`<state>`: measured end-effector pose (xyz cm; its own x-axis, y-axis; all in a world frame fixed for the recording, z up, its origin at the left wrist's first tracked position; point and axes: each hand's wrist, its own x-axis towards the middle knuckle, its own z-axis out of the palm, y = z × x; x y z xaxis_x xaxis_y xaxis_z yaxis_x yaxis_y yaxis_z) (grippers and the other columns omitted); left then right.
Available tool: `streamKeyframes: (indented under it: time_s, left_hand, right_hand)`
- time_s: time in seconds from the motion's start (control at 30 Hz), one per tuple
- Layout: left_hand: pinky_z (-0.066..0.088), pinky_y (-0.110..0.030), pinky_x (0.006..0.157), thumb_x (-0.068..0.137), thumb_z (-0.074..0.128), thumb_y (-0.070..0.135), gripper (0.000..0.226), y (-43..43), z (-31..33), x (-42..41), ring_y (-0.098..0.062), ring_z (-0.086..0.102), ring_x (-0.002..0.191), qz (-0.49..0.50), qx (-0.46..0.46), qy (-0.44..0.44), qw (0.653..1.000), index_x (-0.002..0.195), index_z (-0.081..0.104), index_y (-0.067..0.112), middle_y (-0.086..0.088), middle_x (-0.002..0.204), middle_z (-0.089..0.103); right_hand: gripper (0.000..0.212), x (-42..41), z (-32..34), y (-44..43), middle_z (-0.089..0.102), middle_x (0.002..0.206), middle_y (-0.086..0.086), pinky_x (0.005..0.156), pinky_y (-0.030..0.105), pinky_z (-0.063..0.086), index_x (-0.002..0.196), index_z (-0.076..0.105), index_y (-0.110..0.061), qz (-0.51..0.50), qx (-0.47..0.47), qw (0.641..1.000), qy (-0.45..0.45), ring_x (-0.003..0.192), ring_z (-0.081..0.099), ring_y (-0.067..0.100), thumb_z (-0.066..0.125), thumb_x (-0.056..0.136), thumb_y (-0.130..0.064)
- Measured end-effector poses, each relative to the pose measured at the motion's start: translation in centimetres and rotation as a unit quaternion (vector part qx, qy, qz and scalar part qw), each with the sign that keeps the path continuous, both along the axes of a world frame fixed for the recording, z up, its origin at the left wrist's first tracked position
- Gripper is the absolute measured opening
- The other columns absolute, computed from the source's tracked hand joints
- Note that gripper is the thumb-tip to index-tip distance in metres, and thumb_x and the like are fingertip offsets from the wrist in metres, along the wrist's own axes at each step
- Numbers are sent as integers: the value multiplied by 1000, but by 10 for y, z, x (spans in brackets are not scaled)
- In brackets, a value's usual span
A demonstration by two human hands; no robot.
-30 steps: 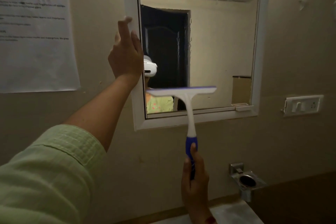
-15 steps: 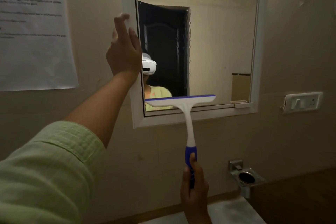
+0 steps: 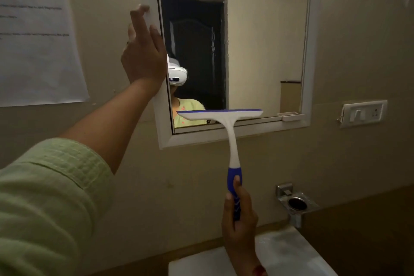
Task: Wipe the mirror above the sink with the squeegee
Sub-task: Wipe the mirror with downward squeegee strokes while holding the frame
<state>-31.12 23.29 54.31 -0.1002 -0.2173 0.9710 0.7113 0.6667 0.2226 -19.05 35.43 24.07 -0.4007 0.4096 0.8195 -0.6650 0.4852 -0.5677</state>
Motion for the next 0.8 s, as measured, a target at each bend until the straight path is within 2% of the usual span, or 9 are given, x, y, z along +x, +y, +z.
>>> streamKeyframes:
  time_s: [0.13, 0.23, 0.37, 0.43, 0.53, 0.63, 0.73, 0.8]
  left_hand:
    - [25, -1, 48, 98, 29, 24, 37, -1, 0, 1, -6, 48, 66, -3, -7, -8, 1000, 126, 41, 2, -4, 123, 56]
    - [25, 0, 47, 98, 29, 24, 37, -1, 0, 1, -4, 47, 67, 2, -5, -10, 1000, 126, 41, 3, -4, 123, 56]
    - [33, -16, 56, 98, 28, 25, 36, 0, 0, 4, -9, 54, 71, 5, 1, -2, 1000, 126, 42, 6, -2, 125, 55]
    - [33, -18, 56, 98, 29, 24, 35, 2, -1, 5, -14, 58, 73, 5, 7, 0, 1000, 127, 42, 9, -2, 125, 55]
    - [24, -8, 48, 98, 30, 24, 35, 2, -1, 2, -7, 52, 68, 4, 10, -2, 1000, 127, 42, 9, -2, 124, 56]
    - [22, -2, 48, 99, 29, 25, 35, 2, -1, 0, -3, 47, 68, 0, 10, -3, 1000, 127, 42, 9, -2, 125, 56]
    - [25, -5, 49, 99, 29, 25, 35, 2, -1, 1, -7, 50, 68, 6, 8, 0, 1000, 127, 42, 10, -3, 123, 57]
    - [33, -16, 56, 99, 29, 25, 35, 2, -2, 4, -14, 58, 73, 13, 1, 0, 1000, 128, 42, 11, -3, 124, 56]
  right_hand:
    - [40, -1, 27, 5, 52, 70, -15, 45, 11, 39, 132, 37, -47, -2, -18, 1000, 15, 49, 44, 3, 39, 92, -51]
    - [40, -2, 39, 10, 51, 72, -16, 47, 10, 40, 133, 38, -41, 0, -13, 999, 34, 50, 45, 3, 39, 93, -47]
    - [39, 2, 7, 7, 47, 68, -15, 48, 12, 39, 131, 36, -50, -8, 21, 1000, 11, 51, 43, 0, 41, 92, -45]
    - [40, 5, -10, 4, 48, 68, -15, 48, 15, 41, 130, 36, -52, 0, 25, 1000, -12, 51, 44, -1, 42, 91, -44]
    - [40, 3, -4, 4, 49, 70, -18, 48, 11, 41, 132, 37, -47, 4, 22, 1000, -9, 52, 46, -2, 40, 92, -50]
    - [40, -3, 20, 9, 50, 72, -19, 50, 10, 40, 133, 38, -44, -7, 16, 1000, 12, 54, 46, -1, 41, 93, -44]
    - [39, -7, 20, 11, 52, 77, -21, 50, 9, 40, 132, 38, -44, -6, 9, 1000, 23, 54, 46, -1, 41, 93, -47]
    - [38, -6, 6, 9, 52, 74, -19, 50, 9, 40, 131, 39, -46, 5, 5, 1000, 18, 53, 45, -1, 41, 93, -49]
